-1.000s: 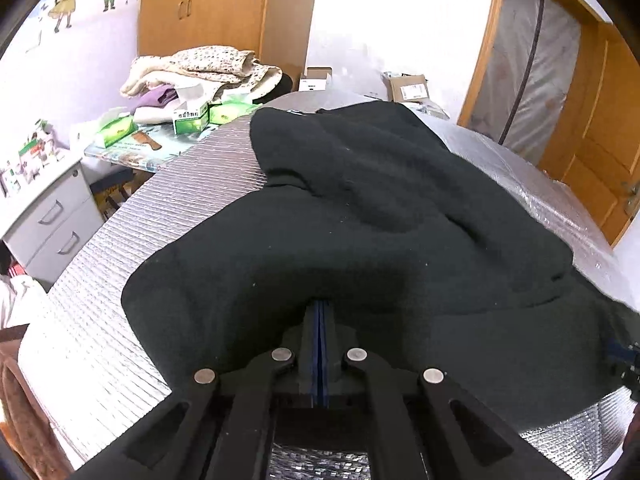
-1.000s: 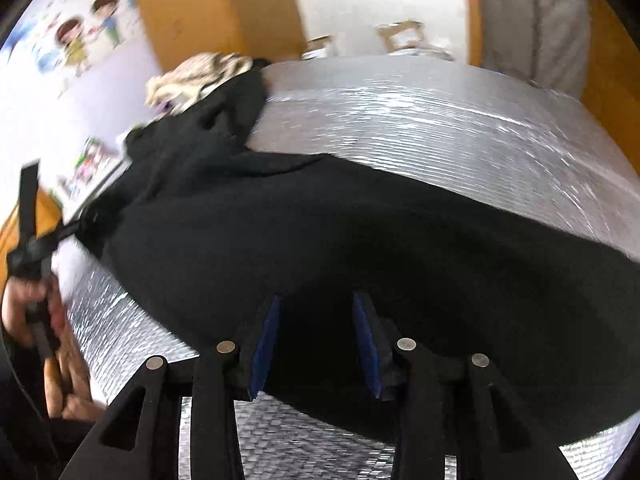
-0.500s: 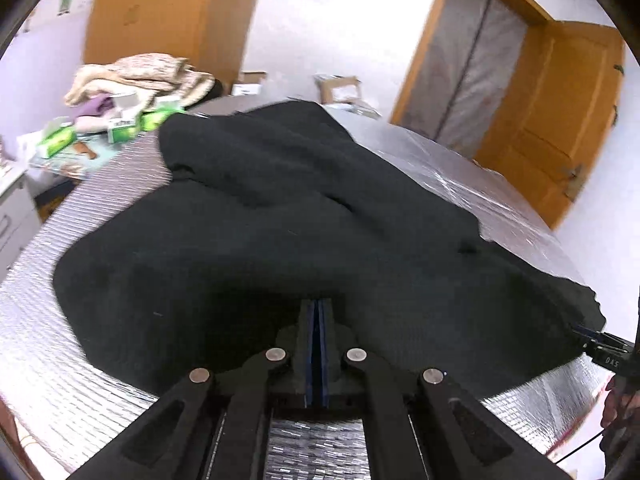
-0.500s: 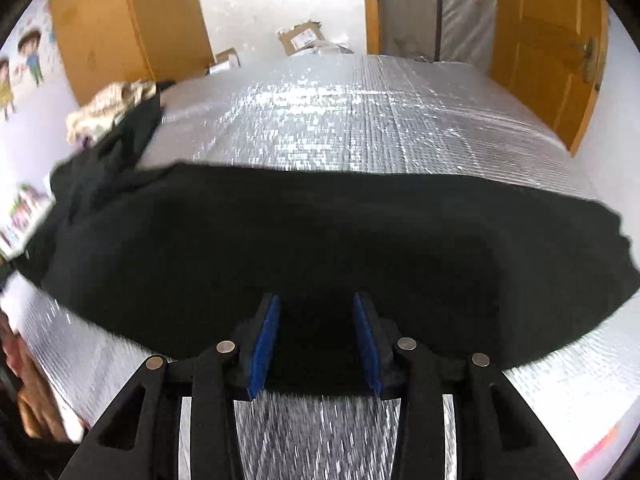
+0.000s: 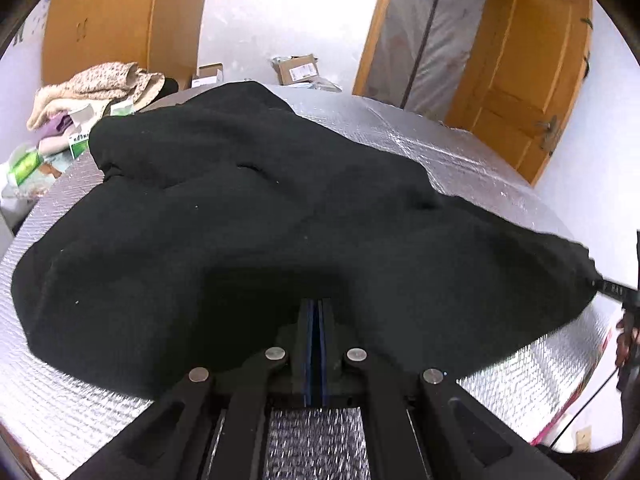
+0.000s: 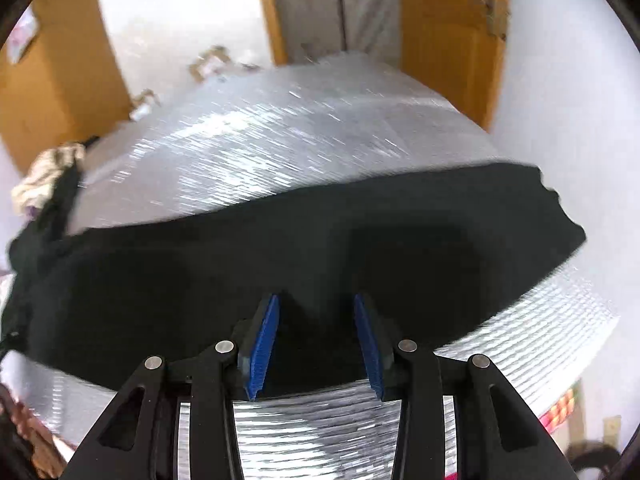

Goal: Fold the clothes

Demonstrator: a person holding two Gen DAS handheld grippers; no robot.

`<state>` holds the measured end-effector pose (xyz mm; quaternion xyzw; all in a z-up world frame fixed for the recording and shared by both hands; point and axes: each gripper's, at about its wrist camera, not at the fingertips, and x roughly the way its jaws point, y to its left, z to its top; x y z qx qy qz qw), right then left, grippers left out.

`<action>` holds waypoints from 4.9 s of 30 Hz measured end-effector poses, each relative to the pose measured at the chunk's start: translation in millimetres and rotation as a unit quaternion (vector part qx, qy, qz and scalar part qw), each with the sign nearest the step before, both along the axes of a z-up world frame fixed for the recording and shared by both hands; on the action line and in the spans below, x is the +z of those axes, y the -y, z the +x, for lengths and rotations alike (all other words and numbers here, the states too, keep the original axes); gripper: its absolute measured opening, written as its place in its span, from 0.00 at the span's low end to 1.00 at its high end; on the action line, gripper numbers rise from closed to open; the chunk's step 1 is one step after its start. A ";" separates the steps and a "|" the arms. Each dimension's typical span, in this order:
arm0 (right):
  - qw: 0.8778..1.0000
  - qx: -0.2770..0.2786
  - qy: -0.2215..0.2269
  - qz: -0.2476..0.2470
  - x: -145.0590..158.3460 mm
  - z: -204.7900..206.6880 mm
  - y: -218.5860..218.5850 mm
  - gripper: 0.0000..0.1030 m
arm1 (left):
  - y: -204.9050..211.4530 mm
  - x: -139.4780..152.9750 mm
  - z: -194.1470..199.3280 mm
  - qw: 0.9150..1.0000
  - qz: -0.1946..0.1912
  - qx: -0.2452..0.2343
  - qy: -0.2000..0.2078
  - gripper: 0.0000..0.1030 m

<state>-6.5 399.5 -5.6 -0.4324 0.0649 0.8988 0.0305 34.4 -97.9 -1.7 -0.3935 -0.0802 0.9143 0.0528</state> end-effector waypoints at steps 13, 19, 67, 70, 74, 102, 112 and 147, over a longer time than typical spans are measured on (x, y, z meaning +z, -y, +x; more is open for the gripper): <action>0.994 0.090 -0.044 -0.034 20.3 -21.8 40.1 0.40 | 4.9 15.5 15.9 1.000 0.002 0.029 -0.002 0.02; 0.980 0.190 -0.020 -0.050 14.0 -39.8 102.3 0.40 | 29.6 17.3 2.7 0.997 -0.005 0.082 0.008 0.02; 0.905 0.410 0.034 -0.111 38.4 -246.1 355.9 0.40 | 82.2 36.3 -118.3 0.988 -0.007 0.155 -0.009 0.02; 0.901 0.418 0.044 -0.109 25.3 -258.9 373.4 0.40 | 85.4 32.6 -120.8 0.987 -0.006 0.159 -0.005 0.02; 0.904 0.412 0.055 -0.103 10.3 -276.9 390.6 0.40 | 88.4 28.9 -123.0 0.987 -0.003 0.162 -0.003 0.02; 0.982 0.122 -0.080 -0.121 67.7 -242.5 185.9 0.04 | 94.4 11.2 -119.0 0.987 0.006 0.161 0.015 0.02; 0.973 0.180 -0.079 -0.120 78.4 -237.2 159.5 0.33 | 92.5 25.7 -106.0 0.985 0.012 0.173 -0.003 0.02; 0.877 0.425 0.049 -0.217 66.8 -184.9 254.5 0.43 | 87.6 38.7 -66.7 0.986 0.037 0.157 -0.026 0.02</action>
